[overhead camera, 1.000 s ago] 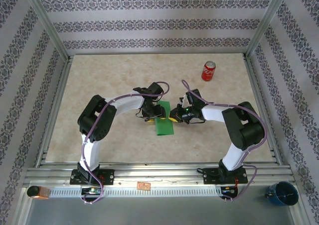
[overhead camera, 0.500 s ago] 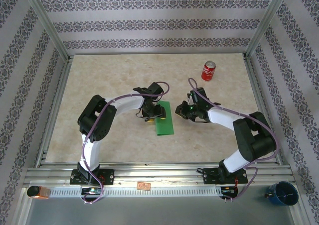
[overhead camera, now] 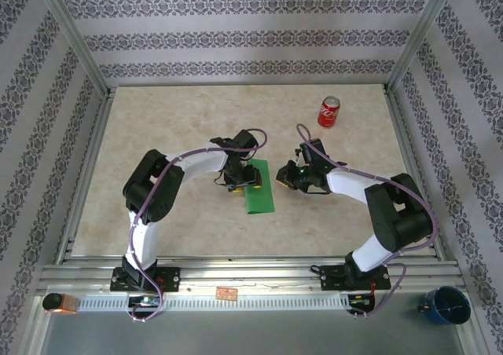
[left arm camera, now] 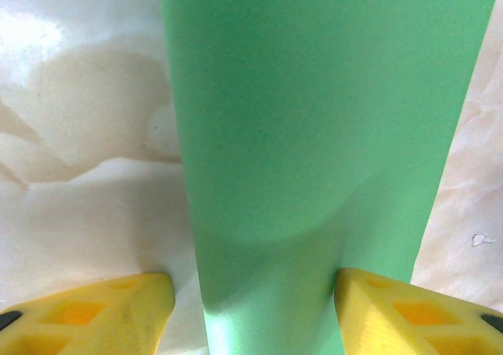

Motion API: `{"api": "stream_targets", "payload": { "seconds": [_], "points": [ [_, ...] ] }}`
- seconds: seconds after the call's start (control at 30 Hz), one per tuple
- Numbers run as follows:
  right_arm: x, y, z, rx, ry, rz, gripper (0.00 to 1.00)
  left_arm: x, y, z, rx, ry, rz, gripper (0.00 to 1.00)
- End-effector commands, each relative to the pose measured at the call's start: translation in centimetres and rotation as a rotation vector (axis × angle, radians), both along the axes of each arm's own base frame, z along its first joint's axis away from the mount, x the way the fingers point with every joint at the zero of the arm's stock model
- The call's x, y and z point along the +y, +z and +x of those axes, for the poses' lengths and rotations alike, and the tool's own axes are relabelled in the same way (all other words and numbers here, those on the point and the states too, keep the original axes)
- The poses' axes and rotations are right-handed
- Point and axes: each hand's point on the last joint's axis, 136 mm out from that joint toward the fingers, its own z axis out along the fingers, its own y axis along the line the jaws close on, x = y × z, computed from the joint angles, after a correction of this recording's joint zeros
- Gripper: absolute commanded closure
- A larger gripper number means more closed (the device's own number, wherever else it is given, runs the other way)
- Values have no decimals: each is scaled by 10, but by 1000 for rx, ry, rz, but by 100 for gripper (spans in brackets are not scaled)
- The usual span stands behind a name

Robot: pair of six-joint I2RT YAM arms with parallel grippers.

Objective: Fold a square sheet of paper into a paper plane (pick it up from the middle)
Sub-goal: Hold the square sheet of paper at the center of the table.

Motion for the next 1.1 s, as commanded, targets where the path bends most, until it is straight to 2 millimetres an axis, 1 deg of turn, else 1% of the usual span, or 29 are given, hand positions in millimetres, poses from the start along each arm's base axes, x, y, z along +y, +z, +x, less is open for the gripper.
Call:
{"api": "stream_targets", "payload": {
  "seconds": [0.0,0.17,0.3,0.47,0.73,0.77,0.87,0.97,1.07],
  "points": [
    [3,1,1,12,5,18,85,21,-67,-40,158,-55,132,39],
    [3,-1,0,17,7,18,85,25,-69,-39,157,-26,156,37],
    [3,-2,-1,19,3,18,84,22,-70,-39,159,-27,152,38],
    [2,-3,-2,21,3,18,84,22,-74,-43,173,-45,171,38],
    [7,-3,-3,24,24,40,86,23,-77,-44,178,-37,177,38],
    [8,-4,-4,28,26,41,86,23,-77,-46,185,-39,182,39],
    [8,-2,-4,27,31,44,86,37,-81,-53,198,-41,232,39],
    [7,-3,-5,25,27,38,86,36,-86,-58,211,-46,210,41],
    [9,-4,-5,32,34,46,86,34,-85,-56,209,-45,208,41]
  ]
}}
